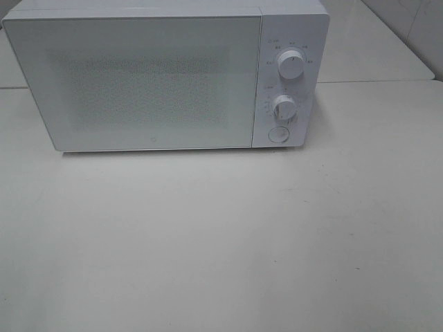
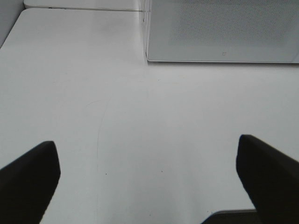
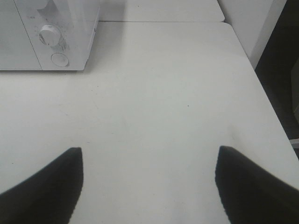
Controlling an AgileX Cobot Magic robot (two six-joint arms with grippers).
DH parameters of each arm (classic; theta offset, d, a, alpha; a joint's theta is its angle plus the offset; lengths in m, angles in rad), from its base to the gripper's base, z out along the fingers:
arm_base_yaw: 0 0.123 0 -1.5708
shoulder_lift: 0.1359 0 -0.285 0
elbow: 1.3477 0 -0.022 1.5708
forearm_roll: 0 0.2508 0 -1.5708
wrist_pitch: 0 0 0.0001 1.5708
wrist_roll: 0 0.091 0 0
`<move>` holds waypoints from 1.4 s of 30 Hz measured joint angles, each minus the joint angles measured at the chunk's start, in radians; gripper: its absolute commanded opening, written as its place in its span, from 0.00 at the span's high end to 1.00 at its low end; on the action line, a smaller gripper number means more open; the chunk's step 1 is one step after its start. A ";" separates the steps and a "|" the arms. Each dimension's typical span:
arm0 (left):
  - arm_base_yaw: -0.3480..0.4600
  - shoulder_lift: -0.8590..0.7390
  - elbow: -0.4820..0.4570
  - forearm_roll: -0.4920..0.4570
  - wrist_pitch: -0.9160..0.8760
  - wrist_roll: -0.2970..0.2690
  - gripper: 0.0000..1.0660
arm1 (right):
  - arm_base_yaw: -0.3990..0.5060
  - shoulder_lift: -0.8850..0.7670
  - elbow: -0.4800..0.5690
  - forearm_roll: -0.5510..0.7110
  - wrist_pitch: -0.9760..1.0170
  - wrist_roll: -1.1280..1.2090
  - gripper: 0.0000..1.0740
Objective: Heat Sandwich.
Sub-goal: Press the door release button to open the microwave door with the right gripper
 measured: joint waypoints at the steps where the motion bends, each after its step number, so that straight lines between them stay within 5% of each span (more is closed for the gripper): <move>1: 0.000 0.000 0.000 0.000 0.000 0.000 0.09 | 0.000 0.005 -0.006 0.000 -0.005 -0.003 0.28; 34: 0.000 0.000 0.000 0.000 0.000 0.000 0.09 | 0.000 0.741 -0.023 0.000 -0.802 0.044 0.29; 42: 0.000 0.000 0.000 0.000 0.000 0.000 0.09 | 0.000 0.952 0.079 0.006 -1.224 0.062 0.29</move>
